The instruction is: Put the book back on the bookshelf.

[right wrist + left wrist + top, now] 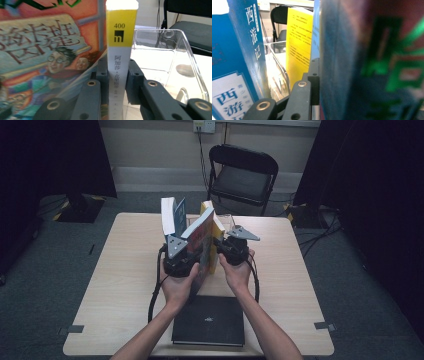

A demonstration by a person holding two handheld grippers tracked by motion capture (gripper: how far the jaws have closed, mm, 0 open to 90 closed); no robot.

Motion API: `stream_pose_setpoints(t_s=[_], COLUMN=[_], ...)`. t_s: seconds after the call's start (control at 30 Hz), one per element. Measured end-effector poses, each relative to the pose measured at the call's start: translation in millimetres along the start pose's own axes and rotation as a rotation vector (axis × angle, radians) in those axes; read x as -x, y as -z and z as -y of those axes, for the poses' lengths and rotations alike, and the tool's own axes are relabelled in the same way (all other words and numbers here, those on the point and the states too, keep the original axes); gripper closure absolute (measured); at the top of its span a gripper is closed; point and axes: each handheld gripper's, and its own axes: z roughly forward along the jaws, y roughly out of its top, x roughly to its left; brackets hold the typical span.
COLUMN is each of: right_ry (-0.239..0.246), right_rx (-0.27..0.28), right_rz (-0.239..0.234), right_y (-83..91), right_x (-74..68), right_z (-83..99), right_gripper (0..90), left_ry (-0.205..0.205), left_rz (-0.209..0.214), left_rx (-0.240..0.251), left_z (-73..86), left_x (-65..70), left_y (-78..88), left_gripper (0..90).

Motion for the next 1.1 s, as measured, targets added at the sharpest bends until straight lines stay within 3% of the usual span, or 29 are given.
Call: stream_pose_setpoints(t_s=[0.17, 0.4, 0.53, 0.6, 0.73, 0.93, 1.1], right_ry=[-0.003, 0.008, 0.012, 0.012, 0.013, 0.020, 0.023], right_rx=[-0.004, -0.005, -0.007, -0.008, -0.008, -0.009, -0.011], right_rz=[0.005, 0.000, -0.001, -0.002, -0.003, -0.005, -0.008], right_y=[-1.7, -1.3, -1.4, -0.8, -0.7, -0.1, 0.8], right_x=[0.6, 0.0, 0.7, 0.5, 0.4, -0.7, -2.0], right_z=[-1.1, -0.7, -1.2, -0.9, -1.0, -0.5, 0.0], right_gripper=[76.4, 76.4, 76.4, 76.4, 76.3, 76.2, 76.1], left_ry=[-0.024, -0.036, -0.059, -0.041, -0.068, -0.054, -0.039], left_rz=[0.002, -0.038, -0.062, -0.051, -0.050, -0.038, -0.028], left_rx=[0.018, 0.007, 0.010, 0.010, 0.008, 0.012, -0.028], left_z=[0.5, 3.5, 7.3, 8.1, 6.9, 9.3, -0.6], left_x=[-0.4, -5.4, -0.5, -0.6, 0.5, 1.4, -1.4], left_y=[-8.7, -23.2, -33.8, -37.4, -40.1, -39.2, -35.3], left_gripper=[74.5, 74.4, 74.3, 74.2, 73.8, 72.2, 70.0])
